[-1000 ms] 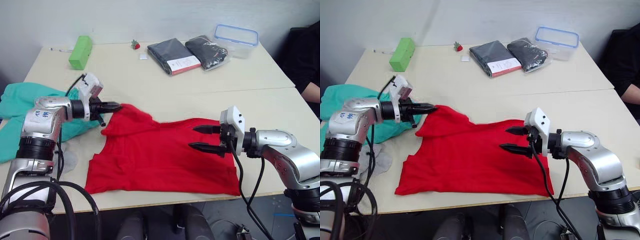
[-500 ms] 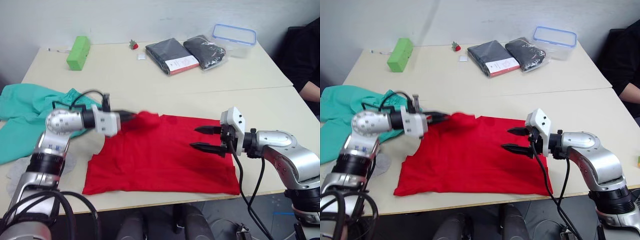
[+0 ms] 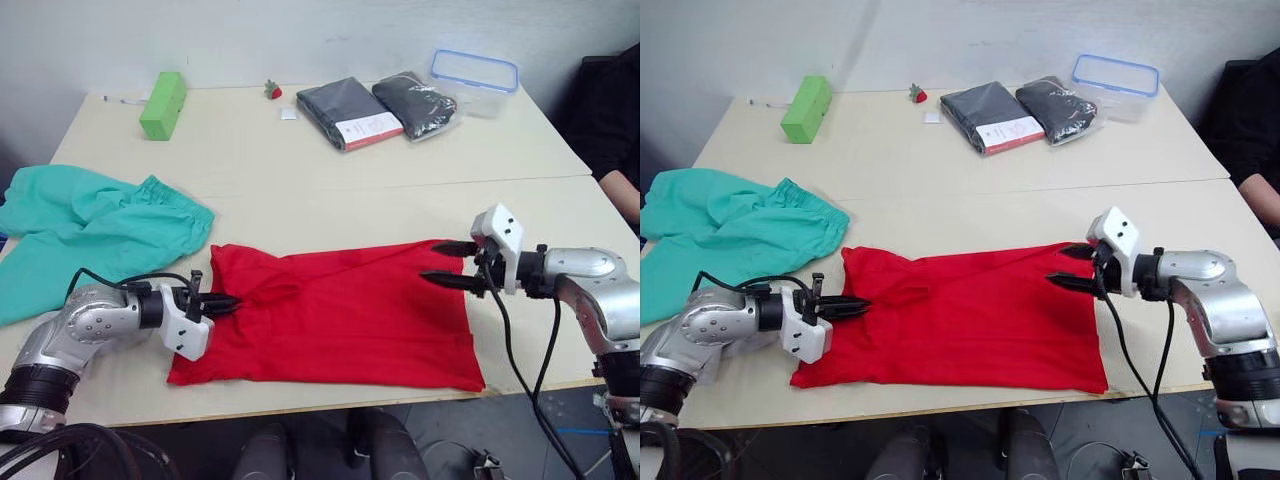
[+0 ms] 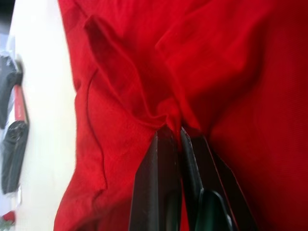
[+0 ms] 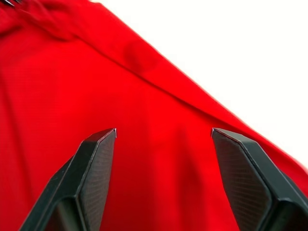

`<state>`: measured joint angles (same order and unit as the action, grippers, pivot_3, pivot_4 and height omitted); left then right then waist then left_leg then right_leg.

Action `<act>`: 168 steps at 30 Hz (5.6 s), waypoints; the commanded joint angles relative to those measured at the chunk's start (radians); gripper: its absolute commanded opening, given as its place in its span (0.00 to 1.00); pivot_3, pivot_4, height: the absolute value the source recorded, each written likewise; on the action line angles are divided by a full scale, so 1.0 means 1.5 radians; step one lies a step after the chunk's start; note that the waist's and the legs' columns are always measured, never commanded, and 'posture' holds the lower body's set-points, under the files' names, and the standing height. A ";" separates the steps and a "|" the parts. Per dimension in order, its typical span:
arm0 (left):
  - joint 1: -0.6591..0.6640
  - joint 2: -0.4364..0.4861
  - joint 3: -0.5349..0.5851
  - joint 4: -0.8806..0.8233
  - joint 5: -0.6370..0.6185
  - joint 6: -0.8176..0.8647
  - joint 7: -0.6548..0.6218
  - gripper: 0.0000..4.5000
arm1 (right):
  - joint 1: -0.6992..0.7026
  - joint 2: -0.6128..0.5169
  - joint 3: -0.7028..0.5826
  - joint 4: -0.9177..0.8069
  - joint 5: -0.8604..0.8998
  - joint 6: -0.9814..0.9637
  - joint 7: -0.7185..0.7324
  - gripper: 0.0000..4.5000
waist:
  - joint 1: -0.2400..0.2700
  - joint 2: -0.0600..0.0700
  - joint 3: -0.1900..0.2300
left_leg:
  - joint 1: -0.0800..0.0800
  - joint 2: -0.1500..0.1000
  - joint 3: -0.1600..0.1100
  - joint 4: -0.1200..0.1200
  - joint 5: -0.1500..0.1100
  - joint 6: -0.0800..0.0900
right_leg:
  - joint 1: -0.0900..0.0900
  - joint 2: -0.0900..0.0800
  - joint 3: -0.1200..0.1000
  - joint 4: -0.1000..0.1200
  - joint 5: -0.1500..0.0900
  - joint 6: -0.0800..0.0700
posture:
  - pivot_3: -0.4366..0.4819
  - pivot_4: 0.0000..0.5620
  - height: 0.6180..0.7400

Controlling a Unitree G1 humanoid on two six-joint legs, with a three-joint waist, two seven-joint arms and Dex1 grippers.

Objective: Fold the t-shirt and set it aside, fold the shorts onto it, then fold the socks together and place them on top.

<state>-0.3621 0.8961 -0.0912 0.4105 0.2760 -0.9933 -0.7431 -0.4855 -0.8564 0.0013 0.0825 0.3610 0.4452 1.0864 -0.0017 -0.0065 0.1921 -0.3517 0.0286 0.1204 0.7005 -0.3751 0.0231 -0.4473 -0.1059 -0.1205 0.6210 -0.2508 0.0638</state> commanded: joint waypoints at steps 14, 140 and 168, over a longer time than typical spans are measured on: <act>-0.026 0.009 -0.001 0.041 -0.001 0.023 0.056 0.01 | -0.188 0.052 0.024 0.319 -0.117 0.041 -0.023 0.71 | -0.003 0.000 0.000 | 0.000 0.000 0.001 0.000 0.000 0.000 | 0.000 0.000 0.000 0.000 0.000 0.000 | 0.48 0.27 1.00; 0.048 0.046 0.149 -0.409 -0.530 0.961 -0.232 0.92 | 0.105 0.021 -0.080 -0.179 0.040 -0.061 -0.064 0.01 | -0.001 0.001 0.000 | 0.001 0.001 0.000 0.000 0.000 -0.001 | 0.000 0.004 0.006 0.000 0.000 0.000 | 0.48 0.27 1.00; -0.086 -0.064 -0.045 -0.099 -0.238 0.809 -0.149 0.10 | 0.273 0.048 -0.025 -0.223 -0.150 0.013 -0.254 0.00 | 0.001 -0.003 -0.010 | 0.002 0.000 0.000 0.000 0.000 -0.002 | 0.002 0.006 0.005 0.001 0.000 0.000 | 0.48 0.27 1.00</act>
<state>-0.5196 0.7891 -0.1628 0.2431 -0.1019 0.1971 -0.9613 -0.1074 -0.7565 0.0190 -0.2804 0.1461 0.4769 0.6976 -0.0003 -0.0107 0.1769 -0.3478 0.0288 0.1207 0.7008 -0.3745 0.0208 -0.4439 -0.0967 -0.1118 0.6218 -0.2511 0.0633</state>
